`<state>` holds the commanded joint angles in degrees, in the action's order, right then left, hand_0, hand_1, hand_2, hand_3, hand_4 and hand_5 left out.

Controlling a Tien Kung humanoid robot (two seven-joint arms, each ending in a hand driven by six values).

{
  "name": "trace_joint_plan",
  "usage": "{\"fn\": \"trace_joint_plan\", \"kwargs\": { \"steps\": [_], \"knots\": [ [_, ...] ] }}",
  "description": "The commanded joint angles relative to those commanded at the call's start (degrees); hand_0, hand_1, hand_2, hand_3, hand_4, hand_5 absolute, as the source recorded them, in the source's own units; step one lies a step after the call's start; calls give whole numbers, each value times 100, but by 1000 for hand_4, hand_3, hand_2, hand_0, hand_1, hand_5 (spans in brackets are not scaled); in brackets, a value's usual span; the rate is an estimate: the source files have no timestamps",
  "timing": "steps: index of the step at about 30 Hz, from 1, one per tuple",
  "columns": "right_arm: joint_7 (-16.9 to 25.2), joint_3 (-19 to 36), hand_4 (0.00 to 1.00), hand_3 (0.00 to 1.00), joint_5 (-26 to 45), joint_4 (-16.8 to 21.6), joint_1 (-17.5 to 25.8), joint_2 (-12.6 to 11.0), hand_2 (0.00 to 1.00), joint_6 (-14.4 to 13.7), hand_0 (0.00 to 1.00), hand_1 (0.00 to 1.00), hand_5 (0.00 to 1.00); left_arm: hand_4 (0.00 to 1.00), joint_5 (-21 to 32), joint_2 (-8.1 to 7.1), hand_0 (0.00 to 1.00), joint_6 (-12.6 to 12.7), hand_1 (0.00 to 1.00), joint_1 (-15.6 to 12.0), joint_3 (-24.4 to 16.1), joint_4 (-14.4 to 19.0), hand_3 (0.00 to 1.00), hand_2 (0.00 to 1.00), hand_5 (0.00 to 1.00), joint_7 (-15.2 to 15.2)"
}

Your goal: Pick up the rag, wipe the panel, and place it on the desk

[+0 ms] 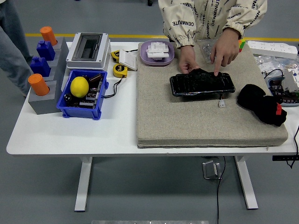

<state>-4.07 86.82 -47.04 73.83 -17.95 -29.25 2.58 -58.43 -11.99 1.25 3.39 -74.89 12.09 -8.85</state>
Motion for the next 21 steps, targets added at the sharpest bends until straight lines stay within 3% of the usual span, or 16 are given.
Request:
{"fn": "trace_joint_plan", "kwargs": {
  "steps": [21],
  "knots": [
    [0, -11, 998, 732, 7, -9, 15, -1, 756, 14, 729, 704, 660, 637, 12, -9, 604, 0, 635, -27, 59, -1, 561, 637, 445, -3]
  ]
}}
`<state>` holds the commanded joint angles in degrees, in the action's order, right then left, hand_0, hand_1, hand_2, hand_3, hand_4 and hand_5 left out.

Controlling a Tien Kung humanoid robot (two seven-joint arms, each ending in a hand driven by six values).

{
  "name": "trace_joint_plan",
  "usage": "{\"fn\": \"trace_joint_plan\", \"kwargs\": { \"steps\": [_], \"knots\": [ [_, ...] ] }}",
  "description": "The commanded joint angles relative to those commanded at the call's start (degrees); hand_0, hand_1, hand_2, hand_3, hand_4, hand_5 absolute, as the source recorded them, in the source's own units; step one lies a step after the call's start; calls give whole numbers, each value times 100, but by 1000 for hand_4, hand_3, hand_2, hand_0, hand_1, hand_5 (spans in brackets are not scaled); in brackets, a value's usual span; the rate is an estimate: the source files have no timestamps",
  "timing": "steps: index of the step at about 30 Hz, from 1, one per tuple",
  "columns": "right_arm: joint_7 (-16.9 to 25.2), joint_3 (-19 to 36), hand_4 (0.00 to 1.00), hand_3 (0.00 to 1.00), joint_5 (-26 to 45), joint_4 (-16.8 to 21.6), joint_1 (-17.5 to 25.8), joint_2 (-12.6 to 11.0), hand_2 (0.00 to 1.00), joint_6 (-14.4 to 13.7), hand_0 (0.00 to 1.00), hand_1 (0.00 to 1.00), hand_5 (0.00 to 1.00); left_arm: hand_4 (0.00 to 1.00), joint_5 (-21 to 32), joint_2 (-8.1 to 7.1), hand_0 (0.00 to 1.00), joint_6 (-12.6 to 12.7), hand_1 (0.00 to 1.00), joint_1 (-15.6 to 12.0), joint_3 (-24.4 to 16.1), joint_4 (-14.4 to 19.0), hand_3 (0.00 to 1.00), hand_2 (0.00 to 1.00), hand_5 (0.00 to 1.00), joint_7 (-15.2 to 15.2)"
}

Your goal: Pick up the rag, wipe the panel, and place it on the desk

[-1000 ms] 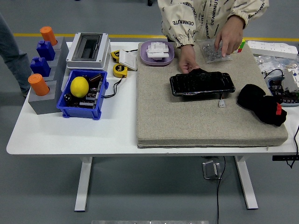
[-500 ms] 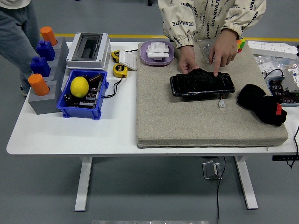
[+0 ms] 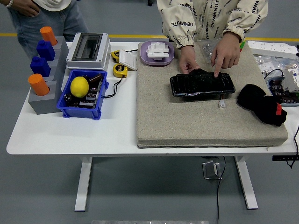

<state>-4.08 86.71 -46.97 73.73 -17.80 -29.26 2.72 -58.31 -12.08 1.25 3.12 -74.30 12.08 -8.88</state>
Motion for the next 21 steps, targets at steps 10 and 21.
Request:
{"fn": "trace_joint_plan", "kwargs": {
  "steps": [10, 21],
  "knots": [
    [-4, -1, 998, 733, 0, -13, 4, 17, 756, 12, 727, 704, 659, 637, -4, 7, 603, 2, 635, -5, -9, 2, 560, 638, 445, 1],
    [-5, 38, 998, 733, 4, -26, 10, 18, 756, 17, 727, 704, 660, 637, -7, 12, 603, 5, 635, -9, -33, 1, 562, 638, 445, 1]
  ]
}}
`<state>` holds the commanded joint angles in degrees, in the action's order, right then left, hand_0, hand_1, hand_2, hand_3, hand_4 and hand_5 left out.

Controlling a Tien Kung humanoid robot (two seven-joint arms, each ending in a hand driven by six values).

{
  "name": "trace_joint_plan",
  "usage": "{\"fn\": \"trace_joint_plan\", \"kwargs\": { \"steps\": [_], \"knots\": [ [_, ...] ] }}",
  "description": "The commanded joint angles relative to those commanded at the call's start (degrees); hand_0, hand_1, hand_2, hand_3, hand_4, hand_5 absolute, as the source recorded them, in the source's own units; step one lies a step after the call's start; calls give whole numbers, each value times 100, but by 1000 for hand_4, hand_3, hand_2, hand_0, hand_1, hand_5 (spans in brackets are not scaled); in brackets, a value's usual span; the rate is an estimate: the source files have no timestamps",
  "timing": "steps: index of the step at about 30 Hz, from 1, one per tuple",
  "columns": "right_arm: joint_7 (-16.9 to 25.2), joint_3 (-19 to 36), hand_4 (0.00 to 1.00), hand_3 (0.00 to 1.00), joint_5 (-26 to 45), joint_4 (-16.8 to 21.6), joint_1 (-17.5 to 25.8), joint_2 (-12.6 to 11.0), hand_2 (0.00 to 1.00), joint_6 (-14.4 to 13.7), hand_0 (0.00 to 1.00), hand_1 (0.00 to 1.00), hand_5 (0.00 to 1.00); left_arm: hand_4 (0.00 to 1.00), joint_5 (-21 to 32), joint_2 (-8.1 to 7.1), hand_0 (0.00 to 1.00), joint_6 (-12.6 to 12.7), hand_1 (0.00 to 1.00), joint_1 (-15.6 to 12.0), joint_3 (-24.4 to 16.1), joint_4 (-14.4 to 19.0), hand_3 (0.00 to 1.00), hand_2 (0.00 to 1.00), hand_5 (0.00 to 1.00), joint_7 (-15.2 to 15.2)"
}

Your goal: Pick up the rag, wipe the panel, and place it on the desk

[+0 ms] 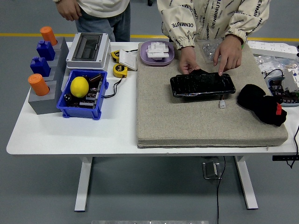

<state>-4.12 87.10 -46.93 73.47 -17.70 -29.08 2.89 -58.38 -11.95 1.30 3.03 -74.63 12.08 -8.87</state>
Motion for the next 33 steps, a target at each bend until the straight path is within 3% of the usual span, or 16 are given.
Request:
{"fn": "trace_joint_plan", "kwargs": {
  "steps": [33],
  "knots": [
    [-4, 4, 998, 733, -6, -29, -38, 4, 756, 17, 728, 704, 661, 637, 3, 14, 602, -1, 636, 17, -30, 3, 561, 637, 446, 0]
  ]
}}
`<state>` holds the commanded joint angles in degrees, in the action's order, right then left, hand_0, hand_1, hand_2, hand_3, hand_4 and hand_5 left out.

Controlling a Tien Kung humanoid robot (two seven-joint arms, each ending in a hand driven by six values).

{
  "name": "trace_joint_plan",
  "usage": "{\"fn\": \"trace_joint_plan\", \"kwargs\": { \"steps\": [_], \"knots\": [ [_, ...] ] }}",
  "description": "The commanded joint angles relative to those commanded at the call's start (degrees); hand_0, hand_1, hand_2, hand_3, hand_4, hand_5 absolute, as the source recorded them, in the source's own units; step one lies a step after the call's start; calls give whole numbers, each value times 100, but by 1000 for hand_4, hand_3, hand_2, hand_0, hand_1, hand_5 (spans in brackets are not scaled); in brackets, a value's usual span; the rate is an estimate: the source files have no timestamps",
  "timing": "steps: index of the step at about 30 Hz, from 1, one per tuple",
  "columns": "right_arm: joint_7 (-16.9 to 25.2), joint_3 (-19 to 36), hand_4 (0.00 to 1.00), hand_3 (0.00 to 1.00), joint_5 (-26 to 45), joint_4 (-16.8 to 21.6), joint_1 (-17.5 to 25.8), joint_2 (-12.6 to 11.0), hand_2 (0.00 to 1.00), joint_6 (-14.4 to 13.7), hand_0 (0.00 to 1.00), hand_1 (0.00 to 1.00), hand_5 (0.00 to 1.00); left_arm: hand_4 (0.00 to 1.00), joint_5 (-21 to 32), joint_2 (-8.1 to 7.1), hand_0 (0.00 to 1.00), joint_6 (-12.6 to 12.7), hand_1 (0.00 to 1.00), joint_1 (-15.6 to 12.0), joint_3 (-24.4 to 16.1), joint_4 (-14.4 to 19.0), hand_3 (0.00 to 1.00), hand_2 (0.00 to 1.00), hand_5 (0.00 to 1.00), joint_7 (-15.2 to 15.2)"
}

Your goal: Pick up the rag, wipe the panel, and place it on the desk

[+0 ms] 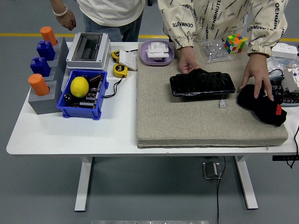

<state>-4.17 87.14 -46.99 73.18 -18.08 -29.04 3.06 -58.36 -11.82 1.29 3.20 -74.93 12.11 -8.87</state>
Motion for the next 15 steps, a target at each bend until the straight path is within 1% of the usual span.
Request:
{"fn": "trace_joint_plan", "kwargs": {
  "steps": [15],
  "knots": [
    [2, 8, 998, 733, -1, -2, -21, -9, 757, 3, 728, 704, 662, 637, 0, -2, 604, 2, 636, 30, -16, 2, 562, 639, 447, -1]
  ]
}}
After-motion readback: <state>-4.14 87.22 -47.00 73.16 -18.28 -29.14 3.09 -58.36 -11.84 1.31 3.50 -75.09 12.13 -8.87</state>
